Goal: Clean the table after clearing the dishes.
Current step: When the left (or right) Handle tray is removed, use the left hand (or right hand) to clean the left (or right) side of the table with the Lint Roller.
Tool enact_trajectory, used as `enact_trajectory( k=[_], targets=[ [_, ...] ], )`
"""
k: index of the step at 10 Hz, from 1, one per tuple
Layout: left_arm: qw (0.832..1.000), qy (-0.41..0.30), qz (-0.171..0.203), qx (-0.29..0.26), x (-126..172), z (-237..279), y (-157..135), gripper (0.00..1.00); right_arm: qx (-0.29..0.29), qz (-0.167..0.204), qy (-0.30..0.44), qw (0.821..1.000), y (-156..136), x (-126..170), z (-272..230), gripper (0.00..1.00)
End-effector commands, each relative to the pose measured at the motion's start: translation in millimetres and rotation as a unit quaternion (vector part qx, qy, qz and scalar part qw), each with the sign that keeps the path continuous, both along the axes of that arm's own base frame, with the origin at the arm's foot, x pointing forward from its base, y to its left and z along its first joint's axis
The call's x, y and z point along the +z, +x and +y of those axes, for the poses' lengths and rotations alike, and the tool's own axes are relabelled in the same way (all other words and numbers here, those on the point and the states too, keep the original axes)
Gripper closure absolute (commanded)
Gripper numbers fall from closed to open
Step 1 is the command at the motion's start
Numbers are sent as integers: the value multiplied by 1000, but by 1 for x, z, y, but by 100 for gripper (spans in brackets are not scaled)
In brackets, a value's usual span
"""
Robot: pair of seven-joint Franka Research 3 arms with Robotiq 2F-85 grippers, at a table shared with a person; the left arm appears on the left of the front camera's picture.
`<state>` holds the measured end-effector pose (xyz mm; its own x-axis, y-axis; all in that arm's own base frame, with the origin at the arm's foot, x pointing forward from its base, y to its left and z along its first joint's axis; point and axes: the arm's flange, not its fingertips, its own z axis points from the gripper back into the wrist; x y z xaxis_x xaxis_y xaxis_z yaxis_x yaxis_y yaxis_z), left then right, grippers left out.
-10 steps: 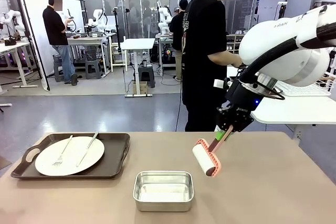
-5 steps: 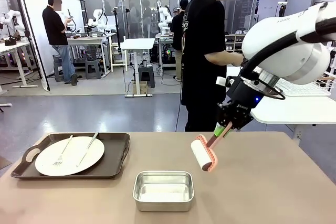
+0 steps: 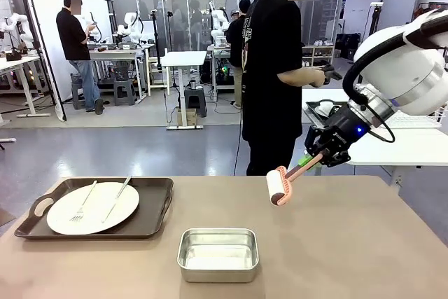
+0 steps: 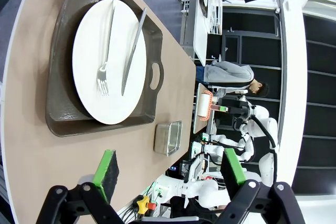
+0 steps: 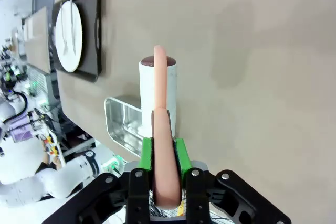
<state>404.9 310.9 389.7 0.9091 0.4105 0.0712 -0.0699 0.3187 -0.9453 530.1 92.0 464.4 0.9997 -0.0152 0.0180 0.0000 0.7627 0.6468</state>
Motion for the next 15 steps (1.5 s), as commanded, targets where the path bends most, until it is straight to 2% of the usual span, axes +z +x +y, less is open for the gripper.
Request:
enact_trajectory(
  k=[1, 2, 7, 8, 9, 12, 15],
  targets=[
    [1000, 0, -1, 2, 1, 1, -3, 0, 6, 24, 25, 999, 29, -15, 2, 78],
    [1000, 0, -1, 2, 1, 1, -3, 0, 4, 40, 32, 999, 43, -29, 2, 78],
    [1000, 0, -1, 2, 1, 1, -3, 0, -15, -2, 4, 1000, 83, -65, -5, 78],
    [1000, 0, -1, 2, 1, 1, -3, 0, 2, 27, 20, 999, 90, -68, -6, 78],
    [1000, 0, -1, 2, 1, 1, -3, 0, -18, 21, 5, 1000, 77, -64, -5, 78],
    [1000, 0, -1, 2, 1, 1, -3, 0, -18, 21, 5, 1000, 77, -64, -5, 78],
    [1000, 0, -1, 2, 1, 1, -3, 0, -22, 11, -32, 999, 94, -82, -1, 78]
  ],
)
